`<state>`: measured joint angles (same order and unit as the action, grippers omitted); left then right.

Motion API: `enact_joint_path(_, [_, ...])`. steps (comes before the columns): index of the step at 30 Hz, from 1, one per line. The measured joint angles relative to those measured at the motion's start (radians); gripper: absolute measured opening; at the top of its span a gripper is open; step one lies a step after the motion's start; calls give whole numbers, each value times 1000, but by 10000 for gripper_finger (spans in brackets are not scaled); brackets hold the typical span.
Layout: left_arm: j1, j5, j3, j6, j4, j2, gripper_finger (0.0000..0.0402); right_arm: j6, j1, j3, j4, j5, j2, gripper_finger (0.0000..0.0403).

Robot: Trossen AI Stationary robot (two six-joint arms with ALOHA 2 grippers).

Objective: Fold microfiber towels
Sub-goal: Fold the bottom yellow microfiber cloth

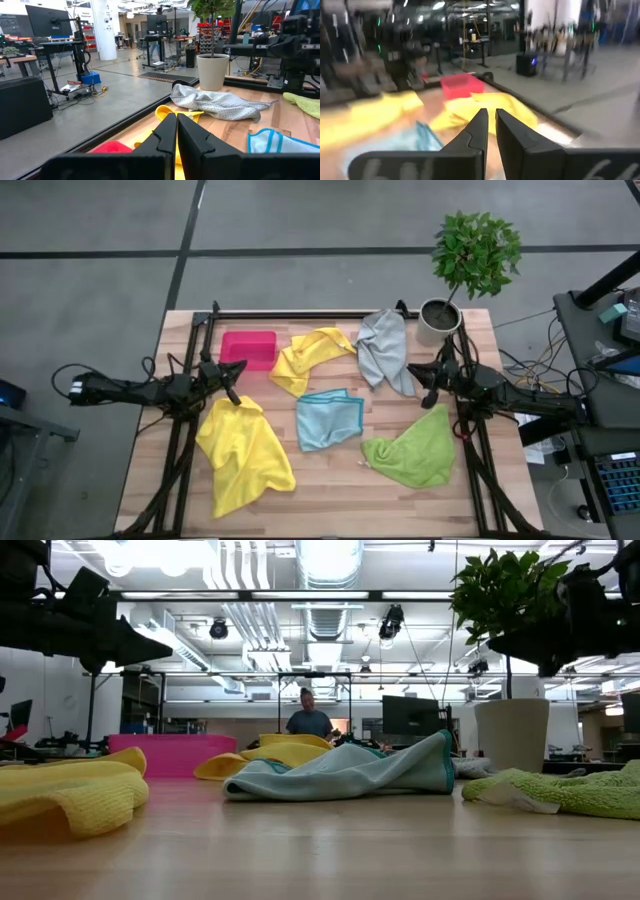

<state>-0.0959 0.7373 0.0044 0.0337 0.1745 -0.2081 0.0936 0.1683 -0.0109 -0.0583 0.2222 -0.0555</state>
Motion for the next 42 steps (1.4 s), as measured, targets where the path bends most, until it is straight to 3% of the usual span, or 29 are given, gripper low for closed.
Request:
enact_joint_path(7, [0,0,0,-39,27,0,0,139,2,0,-49,11,0,28])
enact_joint_path(9, [0,-3,0,-165,28,0,0,134,2,0,-51,10,0,28])
enact_joint_path(13, [0,-1,0,-585,44,0,0,134,2,0,-60,9,0,28])
enact_joint_path(15, [0,2,0,-693,47,0,0,134,2,0,-55,9,0,28])
enact_joint_path(25, [2,5,0,-744,60,-3,0,133,2,0,-57,7,0,28])
enact_joint_path(30, [2,-161,11,-786,94,-29,0,122,2,0,-64,8,0,28])
enact_joint_path(35, [2,-306,97,-781,93,-128,0,35,2,0,-108,15,0,28])
enact_joint_path(42, [2,-445,313,-786,-184,-298,0,63,2,0,-255,15,0,28])
